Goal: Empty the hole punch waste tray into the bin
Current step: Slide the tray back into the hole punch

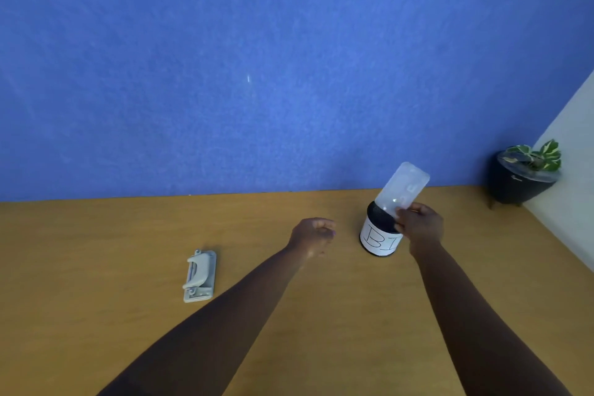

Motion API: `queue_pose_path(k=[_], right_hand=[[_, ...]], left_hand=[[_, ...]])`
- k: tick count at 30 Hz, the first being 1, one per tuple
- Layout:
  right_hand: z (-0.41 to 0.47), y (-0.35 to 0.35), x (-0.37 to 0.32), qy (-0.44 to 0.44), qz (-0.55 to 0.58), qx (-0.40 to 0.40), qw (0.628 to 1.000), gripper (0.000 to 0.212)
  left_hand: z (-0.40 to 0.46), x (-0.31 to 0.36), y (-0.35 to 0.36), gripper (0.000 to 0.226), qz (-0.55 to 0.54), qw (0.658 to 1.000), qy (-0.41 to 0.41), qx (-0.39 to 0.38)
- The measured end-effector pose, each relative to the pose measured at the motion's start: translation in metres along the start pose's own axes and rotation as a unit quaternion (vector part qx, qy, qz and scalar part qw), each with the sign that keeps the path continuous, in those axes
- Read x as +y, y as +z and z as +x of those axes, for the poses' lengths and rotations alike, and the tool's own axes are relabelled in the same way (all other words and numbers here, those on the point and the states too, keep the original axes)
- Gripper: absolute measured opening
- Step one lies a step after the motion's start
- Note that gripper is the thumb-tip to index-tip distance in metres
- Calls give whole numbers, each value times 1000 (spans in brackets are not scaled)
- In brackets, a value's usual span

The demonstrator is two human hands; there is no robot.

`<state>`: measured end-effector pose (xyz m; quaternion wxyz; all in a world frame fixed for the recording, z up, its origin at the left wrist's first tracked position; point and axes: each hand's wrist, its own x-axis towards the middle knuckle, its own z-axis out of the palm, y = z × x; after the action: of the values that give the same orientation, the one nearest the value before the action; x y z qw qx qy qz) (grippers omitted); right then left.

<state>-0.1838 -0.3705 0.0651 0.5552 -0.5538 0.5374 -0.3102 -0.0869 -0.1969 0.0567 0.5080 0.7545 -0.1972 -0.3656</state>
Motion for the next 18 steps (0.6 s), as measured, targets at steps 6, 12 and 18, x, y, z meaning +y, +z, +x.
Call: queue_pose_path(k=[6,12,18], right_hand=[[22,-6,11,-147,-118,93,978,17],[28,-11,44,-302,-228,101,920,14],[33,-10,42,-278,-213,106,931,14]], left_hand=[[15,4,34,54,279,952,95,-84],[31,11,65,73,489,857,140,-81],[38,13,72,79,516,845,123,-71]])
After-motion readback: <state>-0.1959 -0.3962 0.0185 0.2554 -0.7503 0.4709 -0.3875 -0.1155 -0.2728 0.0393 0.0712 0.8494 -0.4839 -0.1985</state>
